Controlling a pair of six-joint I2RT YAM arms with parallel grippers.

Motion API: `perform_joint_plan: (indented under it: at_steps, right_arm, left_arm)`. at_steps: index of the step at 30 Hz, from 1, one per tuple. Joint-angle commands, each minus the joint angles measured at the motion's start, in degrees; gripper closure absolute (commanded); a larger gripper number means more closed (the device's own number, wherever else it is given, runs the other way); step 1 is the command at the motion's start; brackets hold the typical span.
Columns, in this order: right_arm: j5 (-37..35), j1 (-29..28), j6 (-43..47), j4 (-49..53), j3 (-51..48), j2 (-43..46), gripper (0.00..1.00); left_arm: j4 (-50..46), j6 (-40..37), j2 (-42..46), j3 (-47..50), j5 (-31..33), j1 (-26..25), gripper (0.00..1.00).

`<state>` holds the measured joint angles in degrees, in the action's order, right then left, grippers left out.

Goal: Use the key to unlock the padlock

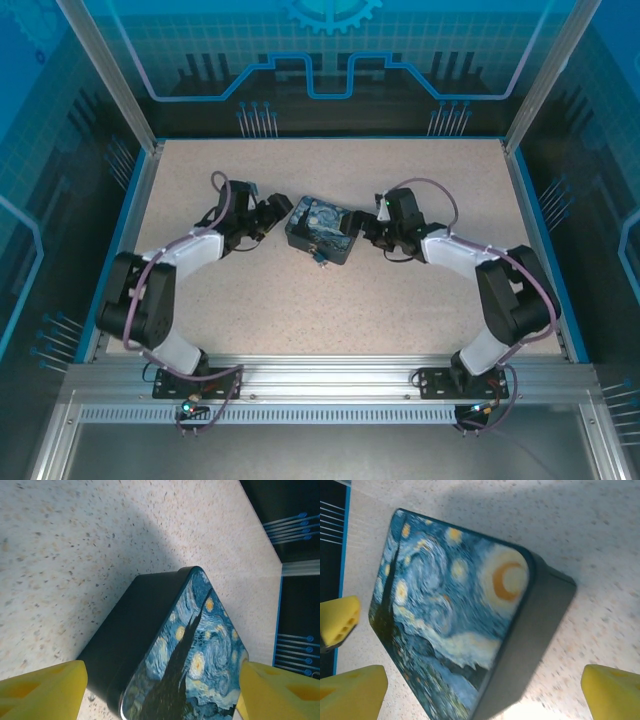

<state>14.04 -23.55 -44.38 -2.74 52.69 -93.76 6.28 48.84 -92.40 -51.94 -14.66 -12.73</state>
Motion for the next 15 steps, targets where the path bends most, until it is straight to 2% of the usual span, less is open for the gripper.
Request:
perform_joint_plan:
  at_steps: [1, 6, 15]
  right_arm:
    - [1.71, 0.52, -0.47, 0.55, 4.11, -3.31, 0.0]
    - [4.16, 0.61, -0.15, 1.66, 7.83, -7.32, 0.01]
    - [10.14, 0.81, 5.07, 4.62, 17.06, -13.9, 0.11]
  left_arm:
    - [-1.54, -5.18, -6.11, -6.58, -7.12, 0.1, 0.19]
    - [-2.18, -7.01, -8.91, -8.79, -8.96, -1.57, 0.2]
    - [-2.04, -6.67, -3.89, -4.25, -9.23, -4.46, 0.24]
